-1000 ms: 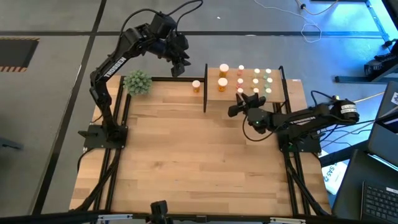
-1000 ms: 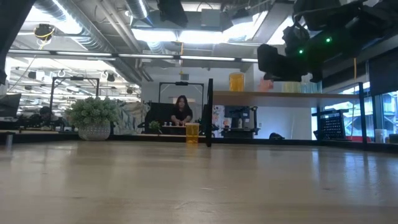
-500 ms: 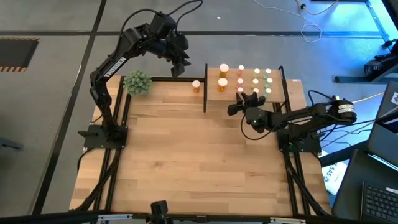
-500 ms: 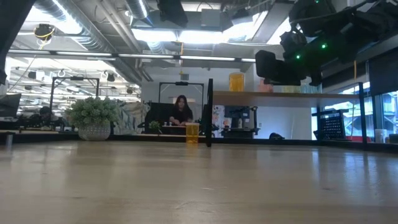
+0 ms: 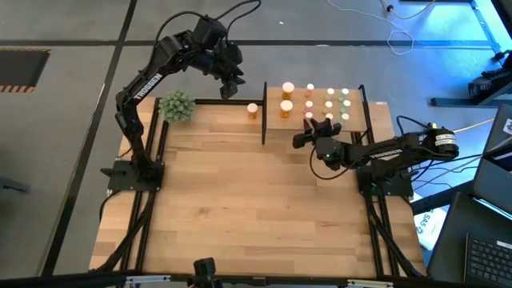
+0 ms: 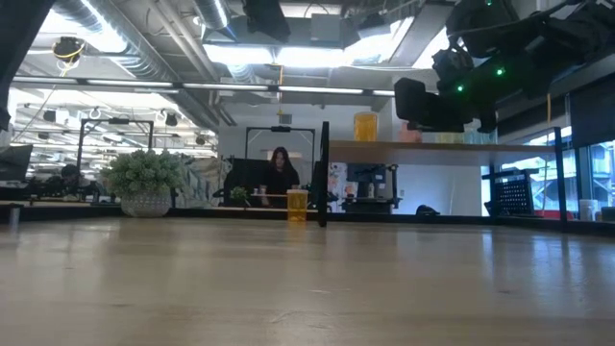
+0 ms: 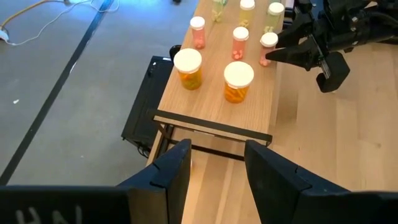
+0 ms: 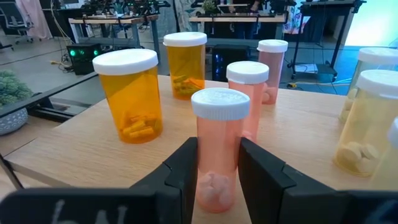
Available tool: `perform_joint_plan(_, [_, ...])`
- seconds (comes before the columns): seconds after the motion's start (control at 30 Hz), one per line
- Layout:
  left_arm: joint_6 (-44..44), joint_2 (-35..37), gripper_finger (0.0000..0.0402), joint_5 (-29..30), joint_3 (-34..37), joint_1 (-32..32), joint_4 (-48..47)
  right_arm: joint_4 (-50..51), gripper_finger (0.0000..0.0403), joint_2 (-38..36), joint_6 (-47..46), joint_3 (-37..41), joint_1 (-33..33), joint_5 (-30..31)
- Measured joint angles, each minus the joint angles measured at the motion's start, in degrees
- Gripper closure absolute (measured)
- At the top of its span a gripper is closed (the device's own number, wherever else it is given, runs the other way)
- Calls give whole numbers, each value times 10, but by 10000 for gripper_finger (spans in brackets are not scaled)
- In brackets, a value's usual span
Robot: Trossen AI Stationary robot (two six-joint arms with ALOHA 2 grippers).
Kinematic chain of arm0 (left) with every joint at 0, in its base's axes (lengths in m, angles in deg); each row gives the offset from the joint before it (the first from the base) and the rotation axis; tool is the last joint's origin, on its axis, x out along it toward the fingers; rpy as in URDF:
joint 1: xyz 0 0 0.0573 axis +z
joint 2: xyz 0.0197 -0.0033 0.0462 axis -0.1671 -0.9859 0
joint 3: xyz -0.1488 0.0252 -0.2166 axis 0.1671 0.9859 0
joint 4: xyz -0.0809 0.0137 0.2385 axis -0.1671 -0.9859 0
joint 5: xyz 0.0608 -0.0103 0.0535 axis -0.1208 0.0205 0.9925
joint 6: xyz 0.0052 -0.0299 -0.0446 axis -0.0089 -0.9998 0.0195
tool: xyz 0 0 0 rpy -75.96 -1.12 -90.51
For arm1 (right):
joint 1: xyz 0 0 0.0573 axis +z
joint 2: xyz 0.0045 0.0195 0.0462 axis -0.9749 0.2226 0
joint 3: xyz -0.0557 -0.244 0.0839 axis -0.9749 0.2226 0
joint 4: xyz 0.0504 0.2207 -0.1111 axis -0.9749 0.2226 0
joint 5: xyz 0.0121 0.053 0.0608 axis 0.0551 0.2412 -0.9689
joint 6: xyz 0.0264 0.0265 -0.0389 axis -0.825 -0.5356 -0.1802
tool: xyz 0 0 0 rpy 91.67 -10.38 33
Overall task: Pick and place medicine bottles onto shelf by color
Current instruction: Put the pink pill bottle on the shelf aligned with the other pink pill bottles, then put the orange pill bottle on the shelf aligned with the other orange pill bottles
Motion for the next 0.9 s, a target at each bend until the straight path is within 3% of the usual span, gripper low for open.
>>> perform_joint_plan(0.53, [0,0,257,0,0,0,0,2,240,1,0,2,0,-10])
perform_joint_plan(0.9, [0,0,257,0,0,0,0,-16,234,1,3,1,0,-7])
